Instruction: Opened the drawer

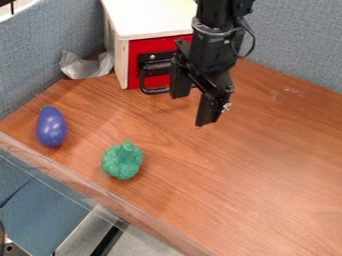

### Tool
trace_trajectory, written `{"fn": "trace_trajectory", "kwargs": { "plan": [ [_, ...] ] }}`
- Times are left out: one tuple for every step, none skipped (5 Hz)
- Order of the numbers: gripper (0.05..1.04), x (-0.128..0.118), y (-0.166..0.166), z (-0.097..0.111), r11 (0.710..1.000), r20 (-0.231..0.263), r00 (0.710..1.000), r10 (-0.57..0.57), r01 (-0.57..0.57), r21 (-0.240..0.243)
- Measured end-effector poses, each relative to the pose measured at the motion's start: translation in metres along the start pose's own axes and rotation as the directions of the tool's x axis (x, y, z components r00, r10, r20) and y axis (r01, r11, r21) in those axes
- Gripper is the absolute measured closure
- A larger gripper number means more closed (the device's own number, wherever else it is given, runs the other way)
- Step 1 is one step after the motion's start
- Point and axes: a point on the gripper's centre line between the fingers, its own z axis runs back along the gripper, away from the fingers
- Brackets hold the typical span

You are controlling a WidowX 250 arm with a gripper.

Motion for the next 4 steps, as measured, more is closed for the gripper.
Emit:
{"fn": "trace_trajectory", "kwargs": {
  "plan": [
    [0.085, -0.001, -0.002, -0.009, 1.000, -0.026, 1.000, -0.004, 0.004, -0.015],
    [0.085, 0.000, 0.007, -0.012, 1.000, -0.010, 1.000, -0.003, 0.003, -0.020],
    [0.085, 0.007, 0.019, -0.014, 1.000, 0.014, 1.000, -0.011, 0.011, -0.016],
    [0.085, 0.013, 0.030, -0.013, 0.999, 0.043, 0.998, -0.035, 0.035, -0.008]
  ]
}}
